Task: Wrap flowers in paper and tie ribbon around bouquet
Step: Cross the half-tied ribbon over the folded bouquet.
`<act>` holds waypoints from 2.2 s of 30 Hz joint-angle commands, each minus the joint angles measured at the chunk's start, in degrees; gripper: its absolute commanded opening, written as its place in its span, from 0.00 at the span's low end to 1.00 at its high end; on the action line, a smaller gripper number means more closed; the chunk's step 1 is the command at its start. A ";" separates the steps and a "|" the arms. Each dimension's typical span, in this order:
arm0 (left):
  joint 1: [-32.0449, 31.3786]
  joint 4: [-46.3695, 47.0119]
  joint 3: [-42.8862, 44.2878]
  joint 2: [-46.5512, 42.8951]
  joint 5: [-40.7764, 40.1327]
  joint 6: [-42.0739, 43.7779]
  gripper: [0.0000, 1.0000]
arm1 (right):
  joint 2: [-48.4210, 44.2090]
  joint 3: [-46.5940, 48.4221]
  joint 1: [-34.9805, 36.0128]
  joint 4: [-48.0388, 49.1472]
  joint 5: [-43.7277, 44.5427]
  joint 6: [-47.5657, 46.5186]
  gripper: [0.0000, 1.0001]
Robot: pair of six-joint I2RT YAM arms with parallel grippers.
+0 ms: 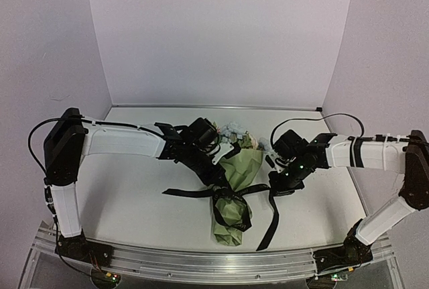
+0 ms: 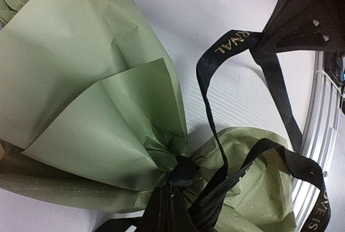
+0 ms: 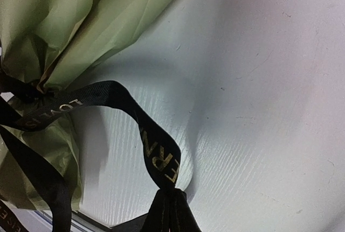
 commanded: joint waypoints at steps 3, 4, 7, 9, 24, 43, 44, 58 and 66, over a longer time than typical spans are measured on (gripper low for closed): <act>-0.04 5.02 -0.80 -4.41 -1.10 -1.09 0.00 | -0.55 -0.59 0.66 0.36 0.67 -2.44 0.00; -0.04 5.30 -0.83 -4.34 -1.27 -1.13 0.00 | -0.67 -1.02 0.73 1.08 0.72 -2.62 0.00; 0.19 6.51 -1.00 -4.25 -1.57 -1.67 0.00 | -0.91 -2.00 0.90 4.22 0.05 -2.95 0.00; 0.67 7.45 -1.11 -4.36 -1.23 -2.55 0.00 | -1.22 -2.11 1.29 6.73 -1.32 -3.41 0.00; 1.45 8.67 -1.98 -4.70 2.93 -3.25 0.00 | -1.37 -5.12 4.37 14.43 -6.98 -8.57 0.00; 1.45 7.69 -2.16 -4.55 3.83 -2.35 0.00 | 3.53 -0.76 -0.58 13.83 2.50 -19.27 0.53; 1.45 7.64 -2.16 -4.61 3.83 -2.28 0.00 | 4.80 0.00 -0.68 14.79 1.96 -20.96 0.53; 1.45 7.69 -2.68 -5.10 2.38 -2.50 0.00 | 14.39 2.20 -1.29 20.54 -0.61 -25.41 0.31; 1.45 10.63 -3.07 -5.57 -0.14 -3.96 0.00 | 8.87 -1.79 -1.28 20.85 -0.98 -19.23 0.00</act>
